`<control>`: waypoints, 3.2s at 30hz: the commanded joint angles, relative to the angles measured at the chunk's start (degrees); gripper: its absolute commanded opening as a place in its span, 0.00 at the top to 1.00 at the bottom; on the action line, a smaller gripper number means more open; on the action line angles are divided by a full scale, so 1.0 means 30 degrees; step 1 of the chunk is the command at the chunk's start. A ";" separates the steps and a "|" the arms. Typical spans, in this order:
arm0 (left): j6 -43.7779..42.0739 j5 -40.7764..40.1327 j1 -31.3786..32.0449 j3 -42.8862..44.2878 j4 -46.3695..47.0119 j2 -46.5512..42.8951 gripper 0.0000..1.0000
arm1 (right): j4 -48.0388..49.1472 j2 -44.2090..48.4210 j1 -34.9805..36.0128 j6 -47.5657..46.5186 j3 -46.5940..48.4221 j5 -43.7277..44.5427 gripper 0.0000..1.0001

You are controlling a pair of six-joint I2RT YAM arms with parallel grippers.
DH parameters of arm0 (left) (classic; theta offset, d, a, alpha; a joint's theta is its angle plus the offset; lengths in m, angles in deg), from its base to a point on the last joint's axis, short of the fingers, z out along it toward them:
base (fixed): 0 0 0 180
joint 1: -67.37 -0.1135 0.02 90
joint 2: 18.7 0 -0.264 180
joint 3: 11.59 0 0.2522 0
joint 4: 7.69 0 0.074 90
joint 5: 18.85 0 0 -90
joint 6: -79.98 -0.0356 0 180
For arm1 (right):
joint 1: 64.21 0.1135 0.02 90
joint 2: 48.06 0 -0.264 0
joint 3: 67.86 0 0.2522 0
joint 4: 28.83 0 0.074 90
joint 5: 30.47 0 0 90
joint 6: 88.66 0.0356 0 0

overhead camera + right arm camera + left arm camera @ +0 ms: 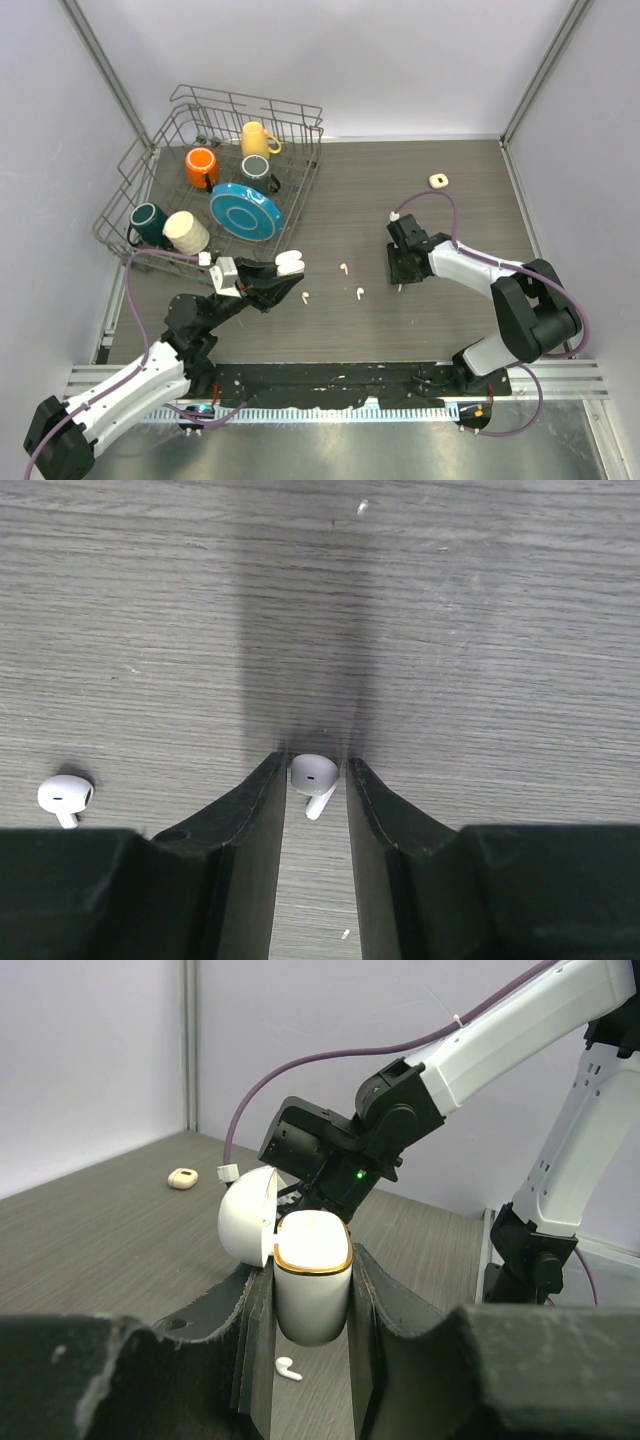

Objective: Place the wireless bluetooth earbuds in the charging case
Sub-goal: Pick up the earbud from the center of the board.

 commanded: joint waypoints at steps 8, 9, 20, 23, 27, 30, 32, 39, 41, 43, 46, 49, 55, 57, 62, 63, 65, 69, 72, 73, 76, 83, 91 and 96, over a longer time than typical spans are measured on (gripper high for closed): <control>-0.0395 -0.0217 0.0076 0.0630 0.0641 0.0084 1.00 | 0.0316 -0.0337 0.0228 -0.0343 0.0544 0.0572 0.64; -0.0395 -0.0246 0.0047 0.0630 0.0641 0.0084 1.00 | 0.0345 -0.0338 0.0257 -0.0372 0.0515 0.0601 0.64; -0.0337 -0.0276 0.0047 0.0630 0.0612 0.0084 1.00 | 0.0462 -0.0514 0.0315 -0.0431 0.0515 0.0543 0.68; -0.0337 -0.0247 0.0047 0.0630 0.0612 0.0084 1.00 | 0.0405 -0.0484 0.0315 -0.0373 0.0515 0.0542 0.70; -0.0337 -0.0247 0.0076 0.0630 0.0612 0.0083 1.00 | 0.0316 -0.0367 0.0315 -0.0373 0.0544 0.0630 0.71; -0.0278 -0.0246 0.0047 0.0630 0.0612 0.0055 1.00 | 0.0228 -0.0367 0.0345 -0.0343 0.0544 0.0659 0.71; -0.0278 -0.0247 0.0076 0.0601 0.0583 0.0055 1.00 | 0.0199 -0.0396 0.0344 -0.0343 0.0573 0.0660 0.70; -0.0249 -0.0188 0.0047 0.0572 0.0553 0.0025 1.00 | 0.0053 -0.0308 0.0432 -0.0285 0.0574 0.0806 0.64; -0.0249 -0.0188 0.0047 0.0572 0.0524 -0.0004 1.00 | 0.0024 -0.0279 0.0433 -0.0197 0.0544 0.0806 0.64; -0.0249 -0.0188 0.0076 0.0542 0.0524 0.0025 1.00 | 0.0023 -0.0221 0.0432 -0.0197 0.0515 0.0807 0.65; -0.0220 -0.0188 0.0076 0.0542 0.0524 -0.0033 1.00 | -0.0006 -0.0162 0.0462 -0.0138 0.0486 0.0777 0.65; -0.0249 -0.0217 0.0047 0.0484 0.0495 -0.0063 1.00 | -0.0035 -0.0162 0.0462 -0.0167 0.0515 0.0748 0.66; -0.0249 -0.0217 0.0076 0.0484 0.0495 -0.0063 1.00 | -0.0065 -0.0279 0.0462 -0.0109 0.0515 0.0719 0.73; -0.0249 -0.0247 0.0076 0.0484 0.0524 -0.0063 1.00 | -0.0094 -0.0250 0.0462 -0.0109 0.0515 0.0719 0.76; -0.0220 -0.0247 0.0047 0.0454 0.0524 -0.0004 1.00 | -0.0065 0.0042 0.0462 -0.0080 0.0515 0.0836 0.90; -0.0220 -0.0276 0.0047 0.0454 0.0524 -0.0033 1.00 | -0.0123 0.0101 0.0491 -0.0138 0.0544 0.0865 0.91; -0.0220 -0.0276 0.0047 0.0425 0.0524 -0.0063 1.00 | -0.0152 0.0363 0.0491 -0.0167 0.0602 0.0836 0.94; -0.0220 -0.0364 0.0076 0.0366 0.0495 -0.0180 1.00 | -0.0123 0.1152 0.0579 -0.0226 0.0778 0.0836 0.99; -0.0249 -0.0481 0.0047 0.0337 0.0436 -0.0297 1.00 | 0.0168 0.1886 0.0871 -0.0227 0.1012 0.0777 0.99; -0.0249 -0.0481 0.0047 0.0337 0.0407 -0.0268 1.00 | 0.0286 0.2440 0.0959 -0.0168 0.1071 0.0806 0.99; -0.0220 -0.0568 0.0076 0.0337 0.0494 -0.0239 1.00 | 0.1047 0.4048 0.1690 0.0036 0.1276 0.1503 0.99; -0.0220 -0.0803 0.0047 0.0337 0.0904 0.0112 1.00 | 0.4005 0.7917 0.5556 0.0798 0.1364 0.5631 0.99; -0.0161 -0.0394 0.0047 0.0366 0.1432 0.0464 1.00 | 0.7374 1.0208 0.8311 0.1560 0.1686 0.6753 0.99; -0.0132 -0.0276 0.0076 0.0454 0.1461 0.0581 1.00 | 0.8664 1.0823 0.9396 0.1620 0.2477 0.6405 0.99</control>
